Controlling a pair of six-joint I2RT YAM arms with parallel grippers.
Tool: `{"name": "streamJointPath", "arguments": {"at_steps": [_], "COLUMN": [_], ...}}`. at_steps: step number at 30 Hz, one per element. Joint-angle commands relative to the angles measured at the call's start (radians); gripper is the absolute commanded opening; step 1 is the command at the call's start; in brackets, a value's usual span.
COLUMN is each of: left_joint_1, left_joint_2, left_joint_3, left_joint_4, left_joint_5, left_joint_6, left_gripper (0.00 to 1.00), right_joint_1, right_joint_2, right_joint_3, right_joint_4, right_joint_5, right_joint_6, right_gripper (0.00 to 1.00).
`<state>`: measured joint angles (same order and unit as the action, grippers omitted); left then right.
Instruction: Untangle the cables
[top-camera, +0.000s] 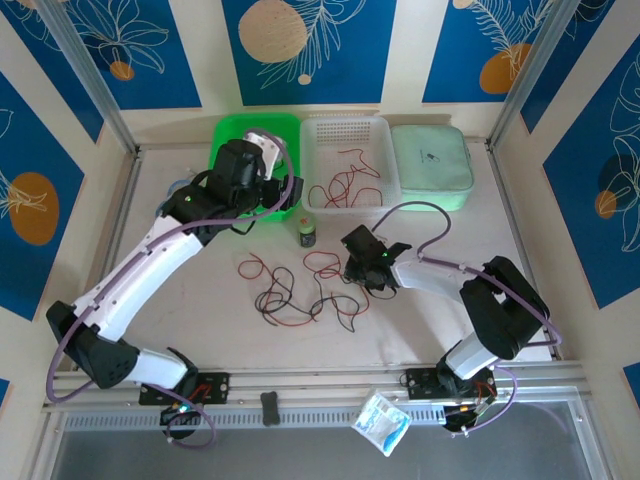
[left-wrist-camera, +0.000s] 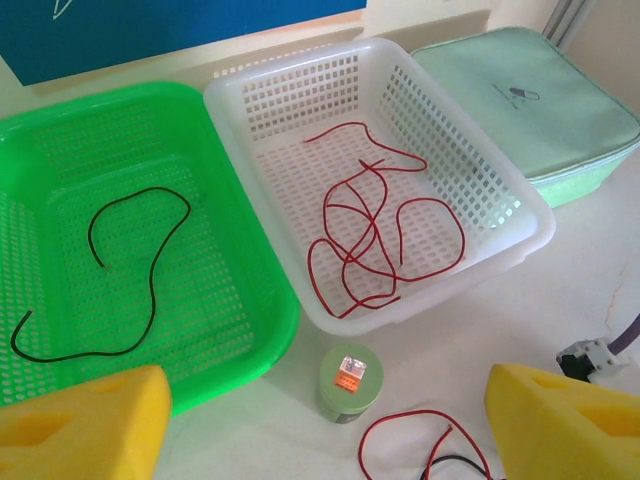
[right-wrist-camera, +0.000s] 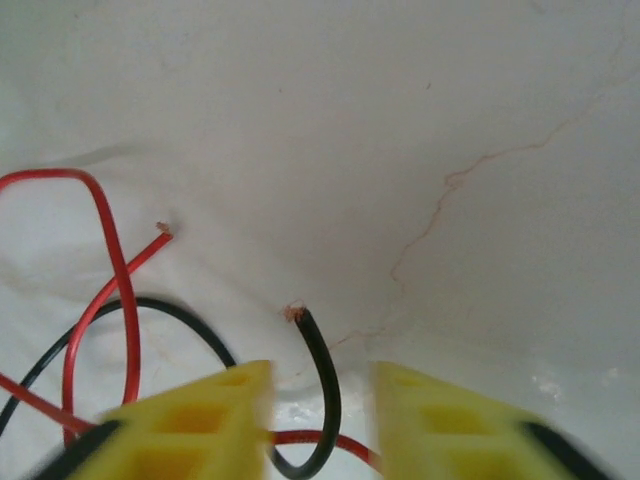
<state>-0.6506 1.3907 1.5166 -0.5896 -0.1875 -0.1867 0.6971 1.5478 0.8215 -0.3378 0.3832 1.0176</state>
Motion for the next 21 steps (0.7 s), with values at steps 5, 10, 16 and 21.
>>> {"name": "streamJointPath", "arguments": {"at_steps": [5, 10, 16, 21], "left_joint_1": [-0.004, -0.004, -0.004, -0.005], "left_joint_2": [-0.065, -0.112, -0.141, -0.133], "left_joint_3": [-0.056, -0.132, -0.211, -0.252], "left_joint_4": [0.02, 0.062, 0.091, 0.1], "left_joint_5": [0.043, 0.086, 0.116, 0.179], "left_joint_6": [-0.022, -0.026, -0.039, -0.04], "left_gripper": [0.81, 0.81, 0.8, 0.77], "right_joint_1": [0.018, 0.051, 0.05, 0.007], "right_joint_2": [-0.044, -0.184, -0.33, -0.389], "right_joint_3": [0.084, 0.19, 0.342, 0.456], "right_joint_4": [-0.048, -0.169, -0.314, -0.381], "right_joint_5": [0.041, 0.077, 0.032, -0.084], "right_joint_6": [-0.059, -0.168, -0.291, -0.355], "right_gripper": [0.0, 0.0, 0.0, 0.0]}}
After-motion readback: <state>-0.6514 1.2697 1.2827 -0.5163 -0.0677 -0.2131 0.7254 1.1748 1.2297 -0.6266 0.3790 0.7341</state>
